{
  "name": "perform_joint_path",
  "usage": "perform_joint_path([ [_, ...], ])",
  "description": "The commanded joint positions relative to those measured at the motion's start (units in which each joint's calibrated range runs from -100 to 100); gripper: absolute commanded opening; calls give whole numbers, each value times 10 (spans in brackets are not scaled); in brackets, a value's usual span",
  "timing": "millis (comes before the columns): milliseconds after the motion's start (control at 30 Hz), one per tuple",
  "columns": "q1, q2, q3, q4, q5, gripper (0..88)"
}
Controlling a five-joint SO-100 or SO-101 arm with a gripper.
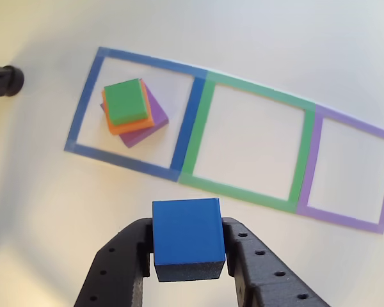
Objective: Tower of hanoi
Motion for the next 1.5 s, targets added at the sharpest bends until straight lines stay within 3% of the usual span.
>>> perform_joint_path([
  [0, -18, -29, -8, 7, 0, 26],
  [100, -17, -33, 44, -33, 0, 26],
  [367, 3, -77, 360, -361, 0, 28],
  [833, -33, -67, 638, -768, 0, 34],
  [1467, -66, 29, 708, -964, 0, 38],
])
